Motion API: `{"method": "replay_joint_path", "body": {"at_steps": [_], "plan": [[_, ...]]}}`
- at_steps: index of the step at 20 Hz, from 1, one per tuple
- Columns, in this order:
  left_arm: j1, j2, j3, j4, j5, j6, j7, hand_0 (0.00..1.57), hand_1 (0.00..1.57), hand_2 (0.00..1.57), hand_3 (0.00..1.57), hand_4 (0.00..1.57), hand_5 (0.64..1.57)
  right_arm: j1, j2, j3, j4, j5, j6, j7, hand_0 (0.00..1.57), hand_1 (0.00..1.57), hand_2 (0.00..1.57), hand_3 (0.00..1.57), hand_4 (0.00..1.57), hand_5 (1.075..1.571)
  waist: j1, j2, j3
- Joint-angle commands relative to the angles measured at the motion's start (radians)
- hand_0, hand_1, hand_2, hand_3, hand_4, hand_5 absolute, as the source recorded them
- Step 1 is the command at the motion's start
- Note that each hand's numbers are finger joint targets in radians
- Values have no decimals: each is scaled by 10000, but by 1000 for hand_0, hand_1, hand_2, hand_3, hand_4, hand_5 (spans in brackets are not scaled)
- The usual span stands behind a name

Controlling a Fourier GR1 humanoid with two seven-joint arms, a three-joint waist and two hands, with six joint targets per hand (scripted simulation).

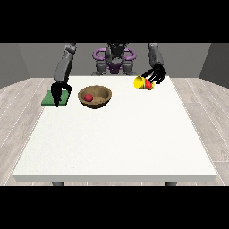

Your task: Pick the cup and pour the ball into the bowl, then pick the bowl and place it on the pad

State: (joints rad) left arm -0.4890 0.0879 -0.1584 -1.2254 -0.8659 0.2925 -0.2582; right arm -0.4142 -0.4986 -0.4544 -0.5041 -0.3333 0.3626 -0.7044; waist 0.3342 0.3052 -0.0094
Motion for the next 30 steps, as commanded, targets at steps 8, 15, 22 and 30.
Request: {"method": "replay_joint_path", "body": {"at_steps": [8,15,22,30], "plan": [[-312,-24,2123,1004,5307,-2713,-3093,0,0,0,0,0,654,-995,-202,-508,-583,-775,39,372,0,0,290,0,0,1548,238,2324,66],[-483,61,2423,1171,5626,-2887,-3040,0,0,0,0,0,646,-1577,685,92,-500,-291,-1152,908,0,0,0,0,0,1569,-61,1614,102],[616,395,2840,2023,5983,-3273,-3085,0,0,0,0,0,683,-1204,1321,308,-579,-565,-513,1840,0,0,0,0,0,1571,-982,-299,87],[1139,-3,2791,2500,6030,-2982,-2319,0,0,0,0,0,702,-973,2745,1269,-665,-59,-1825,2715,0,0,0,0,0,1570,-1747,-2056,103]]}}
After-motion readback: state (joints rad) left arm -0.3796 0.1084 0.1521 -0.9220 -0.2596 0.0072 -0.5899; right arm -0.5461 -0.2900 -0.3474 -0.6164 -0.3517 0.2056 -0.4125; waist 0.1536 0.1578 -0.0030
